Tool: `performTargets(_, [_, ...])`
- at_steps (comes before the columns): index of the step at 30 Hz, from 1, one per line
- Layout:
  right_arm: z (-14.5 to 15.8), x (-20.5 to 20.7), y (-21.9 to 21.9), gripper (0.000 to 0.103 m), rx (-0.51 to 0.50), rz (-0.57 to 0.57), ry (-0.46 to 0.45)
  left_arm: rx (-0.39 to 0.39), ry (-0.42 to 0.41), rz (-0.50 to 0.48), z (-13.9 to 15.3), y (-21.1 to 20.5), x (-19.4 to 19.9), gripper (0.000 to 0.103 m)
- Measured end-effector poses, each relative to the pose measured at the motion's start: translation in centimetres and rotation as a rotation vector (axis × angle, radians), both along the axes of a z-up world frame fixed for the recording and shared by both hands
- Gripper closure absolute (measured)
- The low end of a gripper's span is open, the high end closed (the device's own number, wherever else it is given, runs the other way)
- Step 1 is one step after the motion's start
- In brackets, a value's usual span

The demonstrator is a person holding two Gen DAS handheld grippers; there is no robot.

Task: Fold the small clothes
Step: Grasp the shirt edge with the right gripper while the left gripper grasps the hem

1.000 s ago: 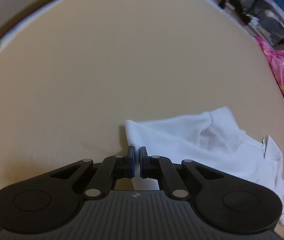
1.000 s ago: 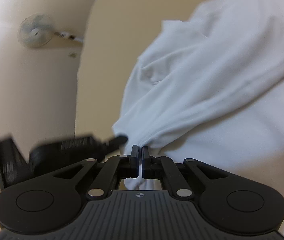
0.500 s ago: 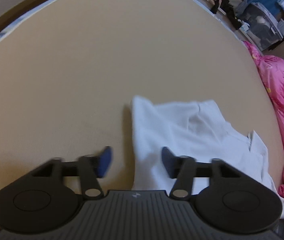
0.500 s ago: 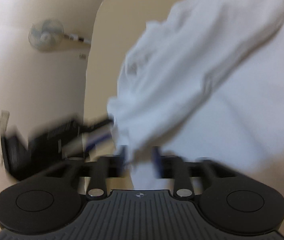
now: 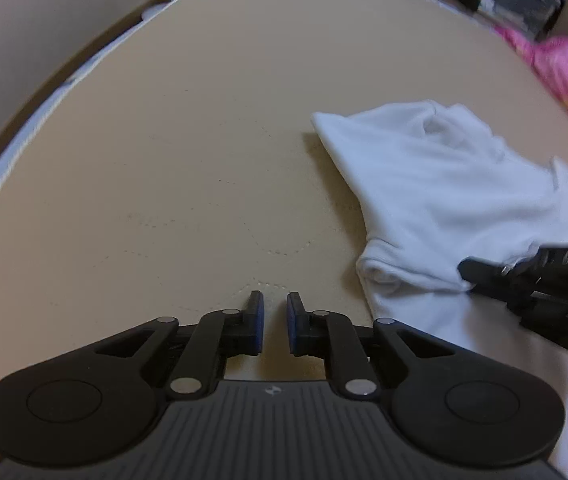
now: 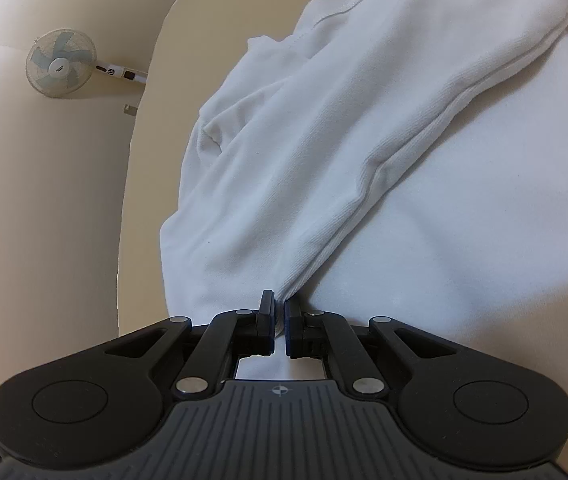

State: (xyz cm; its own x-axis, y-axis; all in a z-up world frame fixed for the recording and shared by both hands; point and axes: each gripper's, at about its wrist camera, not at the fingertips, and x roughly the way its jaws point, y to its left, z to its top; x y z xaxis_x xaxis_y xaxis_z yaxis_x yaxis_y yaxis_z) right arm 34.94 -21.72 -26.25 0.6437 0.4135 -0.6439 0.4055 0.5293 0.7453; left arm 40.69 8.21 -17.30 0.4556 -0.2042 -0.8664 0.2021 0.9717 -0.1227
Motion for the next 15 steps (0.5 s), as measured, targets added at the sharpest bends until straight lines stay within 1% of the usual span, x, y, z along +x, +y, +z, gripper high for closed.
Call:
performTargets(1, [-0.1, 0.0, 0.0, 0.099, 0.001, 0.002, -0.001, -0.059, 0.015, 0.013, 0.5, 0.5, 0.7, 0.087])
performTargets(2, [-0.2, 0.8, 0.0, 0.099, 0.006, 0.0, 0.0, -0.116, 0.019, 0.03, 0.9, 0.7, 1.5, 0.081])
performTargets(3, [0.1, 0.8, 0.0, 0.098, 0.019, -0.006, 0.002, -0.17, 0.028, 0.04, 1.2, 0.6, 2.6, 0.061])
performTargets(4, [0.2, 0.6, -0.2, 0.093, 0.047, -0.018, 0.004, -0.22, 0.042, 0.046, 1.5, 0.5, 3.9, 0.047])
performTargets(5, [0.4, 0.4, -0.4, 0.087, 0.086, -0.027, 0.0, -0.265, 0.055, 0.06, 1.5, 0.1, 5.4, 0.023])
performTargets(6, [0.5, 0.2, -0.3, 0.068, 0.131, -0.031, -0.01, -0.293, 0.064, 0.071, 1.5, -0.4, 6.7, 0.016])
performTargets(7, [0.6, 0.0, -0.1, 0.058, 0.17, -0.026, -0.024, -0.299, 0.074, 0.082, 1.8, -0.8, 8.0, 0.016])
performTargets(8, [0.9, -0.1, 0.1, 0.058, 0.184, -0.015, -0.036, -0.296, 0.092, 0.092, 1.5, -1.5, 9.6, 0.017])
performTargets(9, [1.0, 0.1, 0.6, 0.058, 0.19, 0.003, -0.047, -0.296, 0.106, 0.106, 0.8, -2.6, 10.8, 0.021])
performTargets(10, [1.1, 0.3, 1.0, 0.058, 0.194, 0.019, -0.056, -0.291, 0.123, 0.114, 0.5, -3.1, 11.9, 0.029])
performTargets(12, [1.2, 1.2, 1.8, 0.058, 0.211, 0.044, -0.056, -0.236, 0.148, 0.099, -0.1, -4.4, 13.5, 0.1])
performTargets(13, [0.9, 1.9, 2.4, 0.059, 0.231, 0.046, -0.048, -0.186, 0.156, 0.095, -0.2, -5.1, 14.0, 0.099])
performTargets(14, [0.6, 2.5, 2.7, 0.059, 0.249, 0.038, -0.041, -0.171, 0.144, 0.085, -0.2, -5.5, 14.2, 0.099])
performTargets(15, [0.2, 3.0, 3.1, 0.064, 0.265, 0.019, -0.032, -0.16, 0.122, 0.074, 0.1, -5.8, 14.3, 0.099])
